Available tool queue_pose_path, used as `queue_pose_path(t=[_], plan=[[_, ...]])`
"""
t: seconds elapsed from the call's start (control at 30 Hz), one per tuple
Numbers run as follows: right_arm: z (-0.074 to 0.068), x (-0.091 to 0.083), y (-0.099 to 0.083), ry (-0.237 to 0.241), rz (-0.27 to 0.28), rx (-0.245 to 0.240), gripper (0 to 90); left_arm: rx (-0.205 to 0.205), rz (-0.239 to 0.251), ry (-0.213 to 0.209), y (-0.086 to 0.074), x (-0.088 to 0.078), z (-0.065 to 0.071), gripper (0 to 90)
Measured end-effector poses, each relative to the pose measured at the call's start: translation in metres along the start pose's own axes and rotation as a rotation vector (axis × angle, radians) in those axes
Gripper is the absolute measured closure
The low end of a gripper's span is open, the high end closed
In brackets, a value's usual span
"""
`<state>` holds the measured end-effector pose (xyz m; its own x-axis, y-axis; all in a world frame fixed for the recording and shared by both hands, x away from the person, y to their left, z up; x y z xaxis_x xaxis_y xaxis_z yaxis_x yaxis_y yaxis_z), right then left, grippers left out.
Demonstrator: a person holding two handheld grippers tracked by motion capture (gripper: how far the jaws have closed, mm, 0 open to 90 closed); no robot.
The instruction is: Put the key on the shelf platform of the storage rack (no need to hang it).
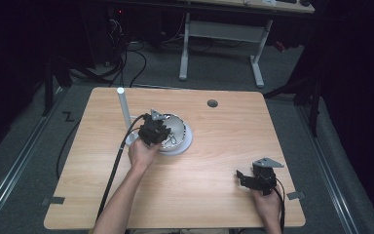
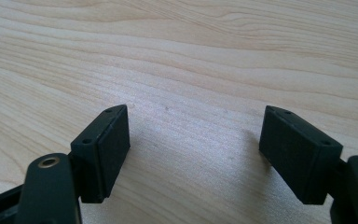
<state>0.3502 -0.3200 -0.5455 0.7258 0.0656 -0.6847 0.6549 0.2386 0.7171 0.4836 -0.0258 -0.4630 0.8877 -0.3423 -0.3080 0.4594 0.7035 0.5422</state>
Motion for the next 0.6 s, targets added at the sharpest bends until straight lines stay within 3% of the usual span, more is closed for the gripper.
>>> queue_pose_path(t=[0.4, 0.6], plan=[[0.0, 0.0, 0.0, 0.0, 0.0, 0.0, 24.8, -0.04, 0.01, -0.022, 0.012, -0.013, 0.001, 55.4], [0.0, 0.0, 0.0, 0.0, -0.001, 0.001, 24.8, -0.032, 0.007, -0.03, 0.015, -0.021, 0.0, 48.5]])
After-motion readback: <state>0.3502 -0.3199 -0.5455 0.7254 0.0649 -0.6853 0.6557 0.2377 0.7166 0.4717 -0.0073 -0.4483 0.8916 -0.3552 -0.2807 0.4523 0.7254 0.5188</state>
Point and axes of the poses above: each handheld gripper's, and its own axes: x roughly forward along the jaws, y roughly out of its top, z roughly to its right, the point moved 2 cm from there along x, roughly forward along the jaws, and after that the axes turned 9 degrees about -y, right-handed, at the moved point
